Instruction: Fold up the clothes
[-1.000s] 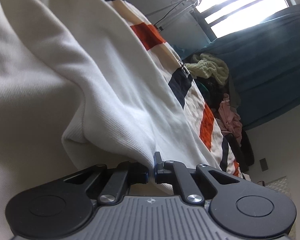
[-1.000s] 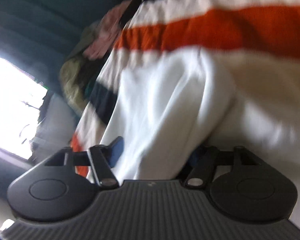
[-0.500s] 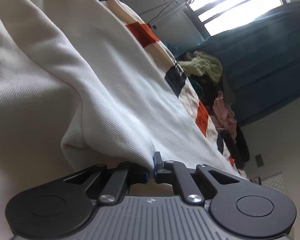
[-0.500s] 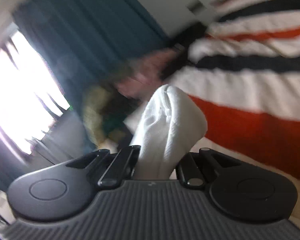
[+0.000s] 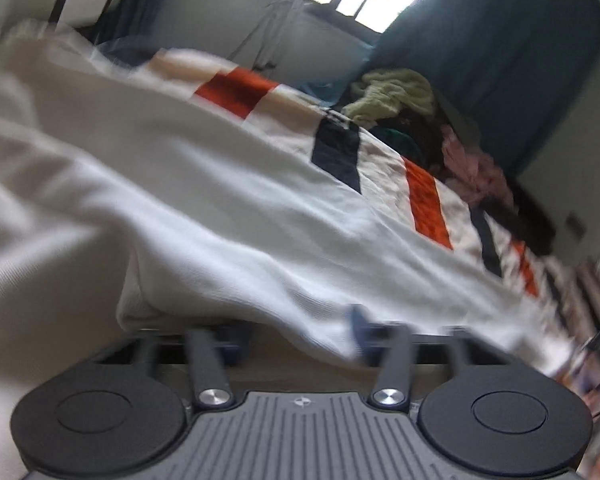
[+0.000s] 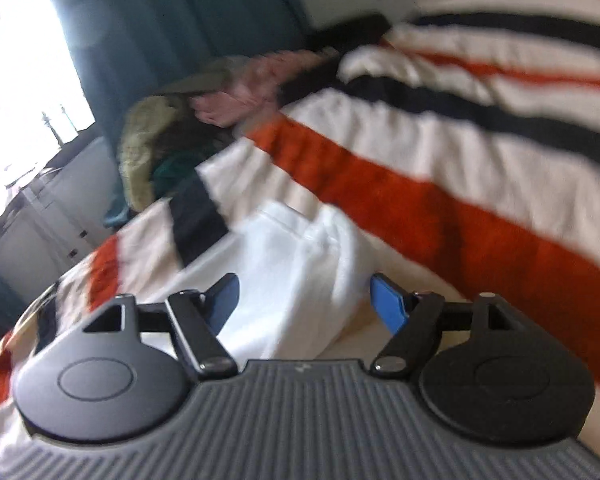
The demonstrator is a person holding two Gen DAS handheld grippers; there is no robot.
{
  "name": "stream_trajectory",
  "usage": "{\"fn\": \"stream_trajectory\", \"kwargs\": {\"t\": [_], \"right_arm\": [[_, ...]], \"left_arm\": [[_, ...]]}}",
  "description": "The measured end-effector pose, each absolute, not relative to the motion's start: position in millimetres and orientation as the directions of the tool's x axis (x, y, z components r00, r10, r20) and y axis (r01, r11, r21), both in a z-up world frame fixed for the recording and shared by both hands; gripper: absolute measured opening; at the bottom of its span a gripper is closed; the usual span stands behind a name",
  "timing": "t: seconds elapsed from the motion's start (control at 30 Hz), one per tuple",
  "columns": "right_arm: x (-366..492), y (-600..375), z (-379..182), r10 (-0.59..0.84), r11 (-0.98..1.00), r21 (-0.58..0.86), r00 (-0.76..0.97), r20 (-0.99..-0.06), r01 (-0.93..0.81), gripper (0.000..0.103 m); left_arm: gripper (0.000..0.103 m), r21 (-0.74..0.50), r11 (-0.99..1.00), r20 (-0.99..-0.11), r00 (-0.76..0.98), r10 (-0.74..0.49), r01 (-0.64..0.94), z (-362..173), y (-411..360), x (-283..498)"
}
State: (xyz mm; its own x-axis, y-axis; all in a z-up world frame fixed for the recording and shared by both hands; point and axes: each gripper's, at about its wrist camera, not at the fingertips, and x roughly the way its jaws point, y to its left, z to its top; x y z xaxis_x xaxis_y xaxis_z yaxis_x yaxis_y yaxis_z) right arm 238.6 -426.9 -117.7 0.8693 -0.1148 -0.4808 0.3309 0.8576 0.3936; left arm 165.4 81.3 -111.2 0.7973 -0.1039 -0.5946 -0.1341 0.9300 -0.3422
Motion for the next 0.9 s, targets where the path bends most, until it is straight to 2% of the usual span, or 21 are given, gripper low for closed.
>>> {"fn": "stream_trajectory", "kwargs": {"t": [0.1, 0.2, 0.3, 0.53, 0.7, 0.9], "right_arm": [[216, -407, -80, -0.086, 0.910, 0.334, 0.899, -0.430, 0.247, 0.076], [187, -385, -49, -0.039, 0.936, 0.307, 0.918, -0.396, 0.172, 0.076], [154, -362, -27, 0.021, 0.948, 0.302, 0.929, -0.371, 0.099, 0.076], [78, -306, -17, 0.121, 0.979, 0.196, 0.941, -0.317, -0.060, 0.076], [53, -293, -30, 0.155, 0.971, 0.221, 0.940, -0.304, -0.089, 0.076], [42, -282, -61, 0.161, 0.974, 0.207, 0.925, -0.345, -0.092, 0.076]], "left_arm": [[0.083, -0.300, 0.950, -0.558, 0.824, -0.100, -0.088, -92, 72, 148], [0.085, -0.261, 0.963, -0.531, 0.843, -0.084, -0.069, -74, 64, 128], [0.092, -0.225, 0.973, -0.501, 0.863, -0.071, -0.050, -57, 58, 105], [0.092, -0.176, 0.984, -0.454, 0.890, -0.049, -0.036, -41, 53, 53], [0.092, -0.160, 0.987, -0.439, 0.896, -0.069, -0.003, -40, 43, 29], [0.092, -0.167, 0.986, -0.440, 0.893, -0.096, 0.023, -44, 31, 21]]}}
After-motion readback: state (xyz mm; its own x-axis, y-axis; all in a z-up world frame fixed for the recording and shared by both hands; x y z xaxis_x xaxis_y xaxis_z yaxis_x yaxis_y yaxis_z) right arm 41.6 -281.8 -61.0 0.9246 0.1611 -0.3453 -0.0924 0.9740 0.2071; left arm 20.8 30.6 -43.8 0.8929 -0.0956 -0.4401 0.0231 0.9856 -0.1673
